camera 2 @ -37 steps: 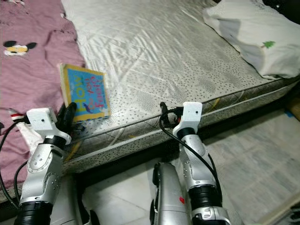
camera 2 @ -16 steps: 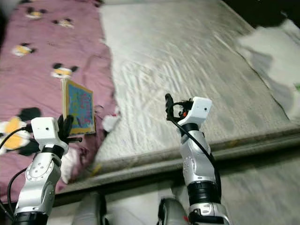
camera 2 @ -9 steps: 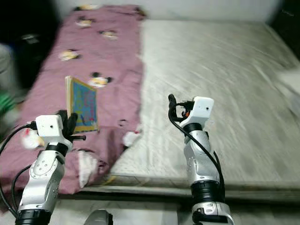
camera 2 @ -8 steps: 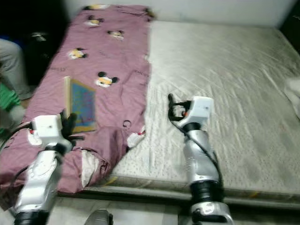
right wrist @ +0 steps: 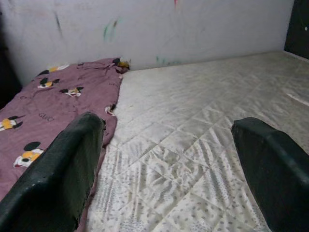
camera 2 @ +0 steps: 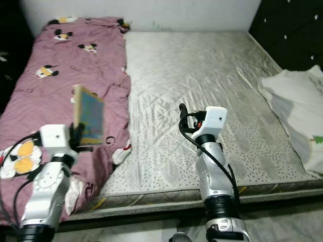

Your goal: Clean up the room

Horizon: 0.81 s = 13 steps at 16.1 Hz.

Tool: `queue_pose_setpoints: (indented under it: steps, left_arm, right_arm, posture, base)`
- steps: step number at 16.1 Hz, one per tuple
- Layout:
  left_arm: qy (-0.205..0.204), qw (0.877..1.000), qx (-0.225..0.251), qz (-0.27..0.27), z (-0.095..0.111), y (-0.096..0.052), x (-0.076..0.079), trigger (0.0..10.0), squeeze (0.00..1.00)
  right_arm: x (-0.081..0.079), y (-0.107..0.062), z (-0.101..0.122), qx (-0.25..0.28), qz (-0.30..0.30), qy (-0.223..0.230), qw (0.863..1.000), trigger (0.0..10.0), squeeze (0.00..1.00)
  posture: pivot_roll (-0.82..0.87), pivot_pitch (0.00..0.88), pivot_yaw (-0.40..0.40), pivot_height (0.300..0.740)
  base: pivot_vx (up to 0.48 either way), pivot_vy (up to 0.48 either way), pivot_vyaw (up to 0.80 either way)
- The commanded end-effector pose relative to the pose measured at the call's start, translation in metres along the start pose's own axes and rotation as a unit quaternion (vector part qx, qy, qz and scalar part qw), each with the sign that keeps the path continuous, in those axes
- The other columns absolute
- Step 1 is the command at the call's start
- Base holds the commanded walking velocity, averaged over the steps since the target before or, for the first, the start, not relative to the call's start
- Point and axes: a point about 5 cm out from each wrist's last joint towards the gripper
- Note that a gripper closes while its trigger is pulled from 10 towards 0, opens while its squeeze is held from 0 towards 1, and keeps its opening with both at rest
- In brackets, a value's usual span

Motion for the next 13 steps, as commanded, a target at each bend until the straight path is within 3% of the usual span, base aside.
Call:
queue_pose_setpoints:
  steps: [1,3,6,13]
  left_arm:
    - [0.002,1.0,0.019,-0.008,0.0065,0.0022,0.0057,10.0,0.0]
    - [0.008,1.0,0.021,-0.013,0.0076,0.0041,0.0078,10.0,0.0]
    - [0.005,0.999,0.025,-0.021,0.0104,0.0069,0.0121,10.0,0.0]
    - [-0.003,0.999,0.025,-0.02,0.0102,0.008,0.0149,10.0,0.0]
  right_arm:
    - [0.0052,-0.0005,-0.0009,-0.005,-0.007,0.0,1.0,10.0,0.0]
    - [0.0057,-0.0002,-0.0007,-0.004,-0.007,-0.005,1.0,10.0,0.0]
    - [0.0055,0.0013,-0.0005,-0.007,-0.006,-0.013,1.0,10.0,0.0]
    - [0.004,0.0011,-0.0014,-0.009,-0.001,-0.024,1.0,10.0,0.0]
  posture:
    - [-0.02,0.053,-0.022,0.74]
    - [-0.02,0.054,-0.025,0.74]
    - [-0.02,0.06,-0.03,0.74]
    - [-0.03,0.066,-0.037,0.74]
  base:
    - [0.0,0.0,-0.8]
    - [0.0,0.0,-0.74]
    - [0.0,0.0,0.0]
    - [0.0,-0.266,0.0]
Point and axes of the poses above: a point about 5 cm out from each wrist's last joint towards the gripper, its own y axis pointing out of the wrist towards the gripper, its own z axis along the axis of the wrist's last joint, x = y × z, and after that the axes turned 4 degrees about -y, right-handed
